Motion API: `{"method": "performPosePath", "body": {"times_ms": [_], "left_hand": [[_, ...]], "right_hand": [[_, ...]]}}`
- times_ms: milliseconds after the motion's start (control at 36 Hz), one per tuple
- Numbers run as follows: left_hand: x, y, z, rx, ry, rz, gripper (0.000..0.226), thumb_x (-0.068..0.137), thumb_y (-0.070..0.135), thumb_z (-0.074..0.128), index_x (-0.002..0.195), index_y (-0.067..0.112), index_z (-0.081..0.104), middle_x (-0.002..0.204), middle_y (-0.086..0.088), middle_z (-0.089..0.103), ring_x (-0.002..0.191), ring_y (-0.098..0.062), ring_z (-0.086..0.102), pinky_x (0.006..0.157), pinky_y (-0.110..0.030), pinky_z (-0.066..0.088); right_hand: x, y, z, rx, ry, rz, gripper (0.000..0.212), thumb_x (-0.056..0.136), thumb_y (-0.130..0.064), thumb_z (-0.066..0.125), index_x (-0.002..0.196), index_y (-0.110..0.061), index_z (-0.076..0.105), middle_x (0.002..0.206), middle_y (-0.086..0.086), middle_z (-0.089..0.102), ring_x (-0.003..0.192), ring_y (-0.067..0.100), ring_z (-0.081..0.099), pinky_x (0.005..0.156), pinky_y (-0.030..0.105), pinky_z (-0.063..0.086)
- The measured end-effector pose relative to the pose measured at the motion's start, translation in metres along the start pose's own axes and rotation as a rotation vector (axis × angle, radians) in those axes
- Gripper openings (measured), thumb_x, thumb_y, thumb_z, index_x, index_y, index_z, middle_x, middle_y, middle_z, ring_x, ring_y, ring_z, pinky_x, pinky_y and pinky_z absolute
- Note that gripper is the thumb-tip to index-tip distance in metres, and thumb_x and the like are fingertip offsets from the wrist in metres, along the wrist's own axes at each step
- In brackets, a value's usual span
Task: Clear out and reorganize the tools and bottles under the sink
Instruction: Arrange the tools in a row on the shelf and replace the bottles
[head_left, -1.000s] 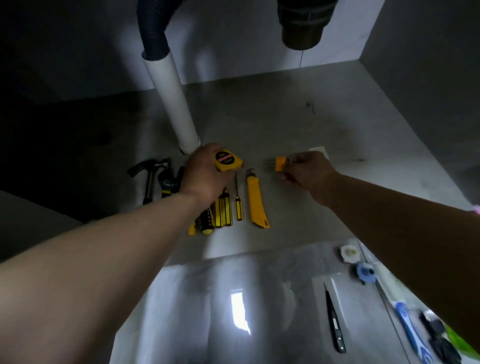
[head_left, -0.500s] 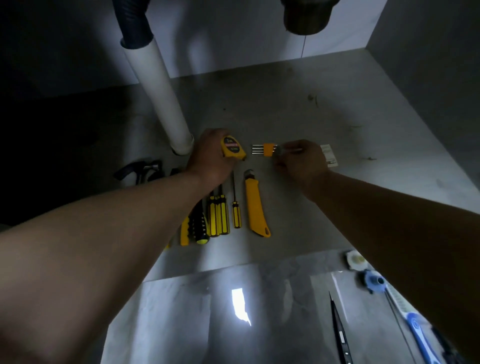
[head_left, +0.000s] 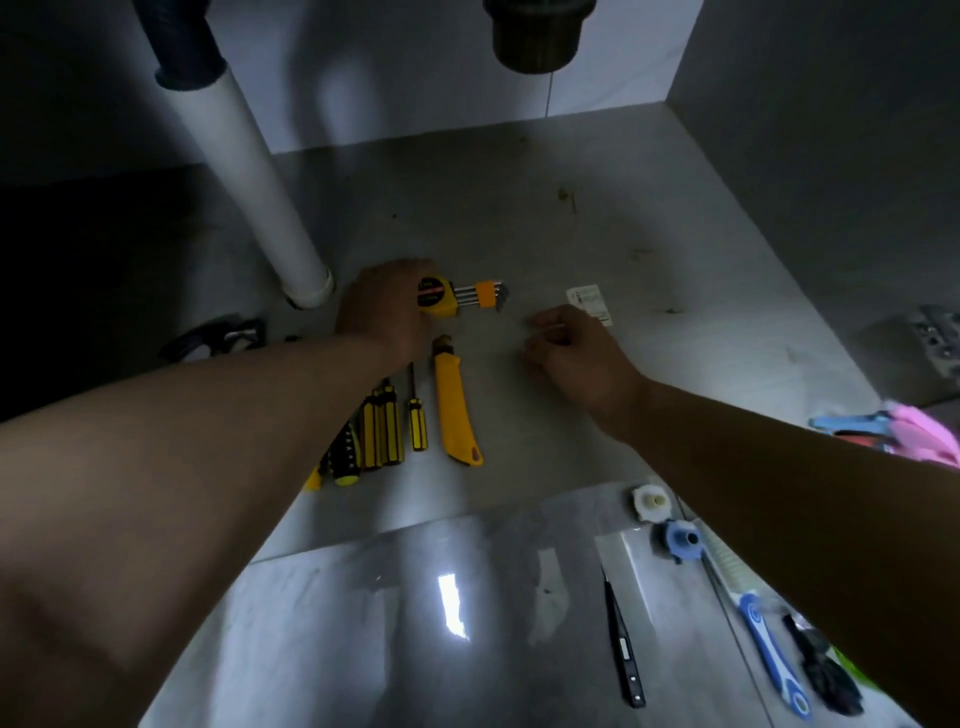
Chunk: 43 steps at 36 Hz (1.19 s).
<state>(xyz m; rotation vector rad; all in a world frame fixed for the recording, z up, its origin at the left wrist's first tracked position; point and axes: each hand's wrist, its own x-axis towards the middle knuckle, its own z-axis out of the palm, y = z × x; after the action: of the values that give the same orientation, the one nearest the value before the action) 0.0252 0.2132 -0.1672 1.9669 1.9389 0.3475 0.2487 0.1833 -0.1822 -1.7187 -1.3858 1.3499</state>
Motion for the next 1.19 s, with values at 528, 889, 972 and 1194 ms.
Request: {"method": "performPosePath", "body": {"times_ms": [528,889,972,1194], "left_hand": [[-0.190,0.087,0.041,0.043,-0.220,0.563,0.023,0.096,0.021,0.051,0.116,0.020,0.061,0.115,-0.002,0.053,0.099,-0.024,0.057,0.080,-0.039,0.050],[-0.243,0.073,0.115,-0.419,-0.974,-0.339,0.026,0.098,0.023,0.059,0.112,0.003,0.066,0.106,-0.022,0.072,0.084,-0.020,0.066,0.082,-0.038,0.059],[-0.245,0.075,0.113,-0.565,-0.972,-0.449,0.031,0.100,0.020,0.058,0.118,-0.005,0.064,0.103,-0.020,0.067,0.093,-0.027,0.068,0.089,-0.040,0.057],[-0.238,0.096,0.091,-0.828,-0.784,-0.391,0.024,0.098,0.027,0.067,0.101,0.003,0.071,0.091,-0.011,0.074,0.081,-0.020,0.072,0.079,-0.035,0.063]], "right_hand": [[-0.166,0.108,-0.054,-0.602,-0.500,0.486,0.030,0.093,-0.028,0.065,0.090,0.001,0.071,0.083,0.018,0.076,0.063,0.026,0.073,0.049,0.025,0.056],[-0.211,0.176,0.003,-0.644,-0.243,0.447,0.031,0.085,-0.037,0.067,0.109,-0.019,0.067,0.104,0.002,0.070,0.094,0.022,0.069,0.081,0.033,0.058],[-0.211,0.172,0.004,-0.465,-0.288,0.415,0.021,0.084,-0.030,0.071,0.096,-0.012,0.070,0.088,0.006,0.075,0.080,0.022,0.073,0.079,0.040,0.062],[-0.232,0.135,-0.001,-0.249,-0.285,0.162,0.030,0.080,-0.044,0.072,0.089,-0.016,0.067,0.076,0.000,0.073,0.066,0.010,0.071,0.072,0.039,0.061]]}}
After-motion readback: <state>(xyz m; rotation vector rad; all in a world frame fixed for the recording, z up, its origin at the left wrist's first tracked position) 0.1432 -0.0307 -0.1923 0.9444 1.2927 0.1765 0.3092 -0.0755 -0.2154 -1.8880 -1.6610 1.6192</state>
